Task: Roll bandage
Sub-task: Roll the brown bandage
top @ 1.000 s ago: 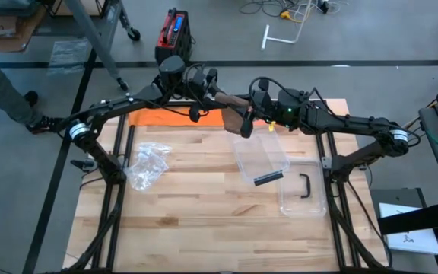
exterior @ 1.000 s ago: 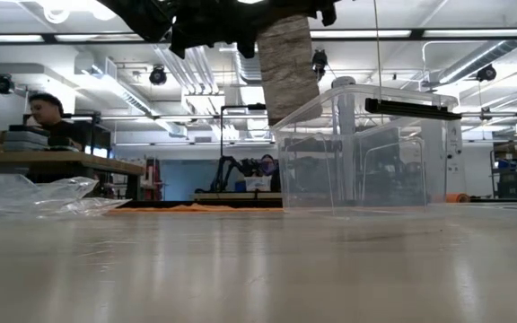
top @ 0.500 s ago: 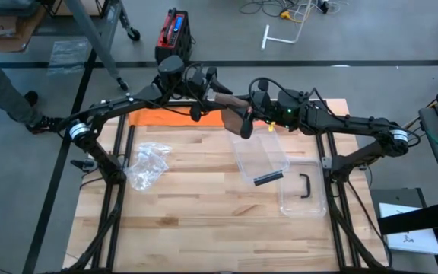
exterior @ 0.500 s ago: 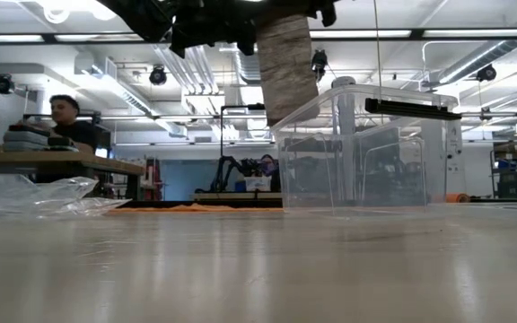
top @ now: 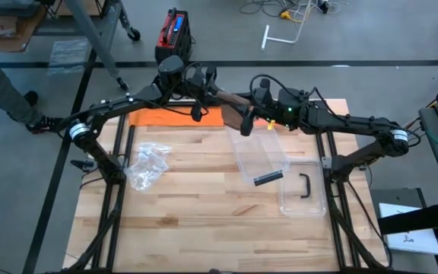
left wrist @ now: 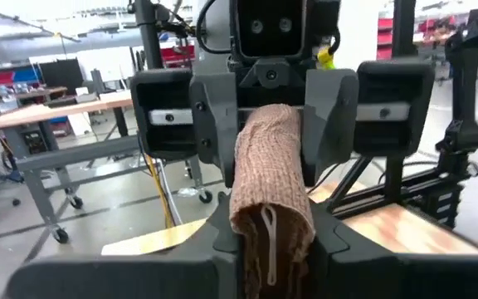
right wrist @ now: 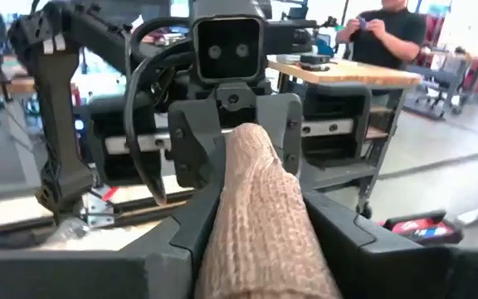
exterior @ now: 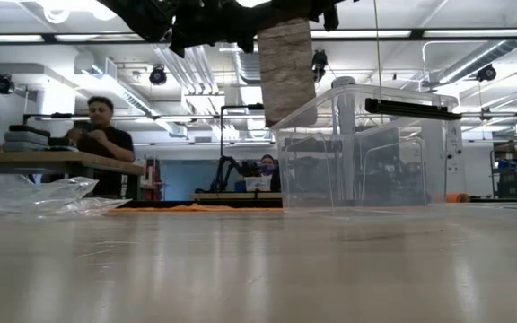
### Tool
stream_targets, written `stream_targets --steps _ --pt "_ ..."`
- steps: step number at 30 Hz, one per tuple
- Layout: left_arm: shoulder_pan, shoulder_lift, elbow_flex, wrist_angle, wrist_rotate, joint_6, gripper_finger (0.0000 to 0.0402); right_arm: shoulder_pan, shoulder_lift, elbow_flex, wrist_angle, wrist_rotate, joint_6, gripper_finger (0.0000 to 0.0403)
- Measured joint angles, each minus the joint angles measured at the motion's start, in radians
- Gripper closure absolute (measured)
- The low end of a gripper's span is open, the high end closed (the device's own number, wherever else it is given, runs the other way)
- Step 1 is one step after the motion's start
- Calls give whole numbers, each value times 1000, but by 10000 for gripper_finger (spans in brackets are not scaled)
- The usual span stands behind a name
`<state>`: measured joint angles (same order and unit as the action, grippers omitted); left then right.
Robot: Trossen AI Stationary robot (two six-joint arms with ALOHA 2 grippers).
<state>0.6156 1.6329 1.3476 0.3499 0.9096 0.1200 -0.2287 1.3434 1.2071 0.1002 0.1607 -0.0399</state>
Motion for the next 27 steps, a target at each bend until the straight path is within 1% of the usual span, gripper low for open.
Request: stream_targets --steps 3,8,10,13,17,19,23,27 --pt "5 -6 0 -3 0 82 356 0 1 19 -25 -5 107 245" --pt "5 -32 0 -12 -2 337 308 2 -1 63 -44 -72 244 182" --pt "5 -37 0 -17 -2 417 298 2 -1 76 -49 -88 286 152" --pt "0 -47 0 -20 -9 466 302 2 -2 83 -50 -94 315 110" --pt "-2 -74 0 -17 3 479 326 -6 -18 83 -73 -89 319 69" --pt "-1 -90 1 -12 16 478 334 -10 -25 83 -75 -83 314 60" --pt "-2 -111 1 -30 26 477 335 -10 -40 60 -55 -64 282 59" --pt "-2 -117 1 -69 32 506 324 -11 -44 -18 101 -81 316 59"
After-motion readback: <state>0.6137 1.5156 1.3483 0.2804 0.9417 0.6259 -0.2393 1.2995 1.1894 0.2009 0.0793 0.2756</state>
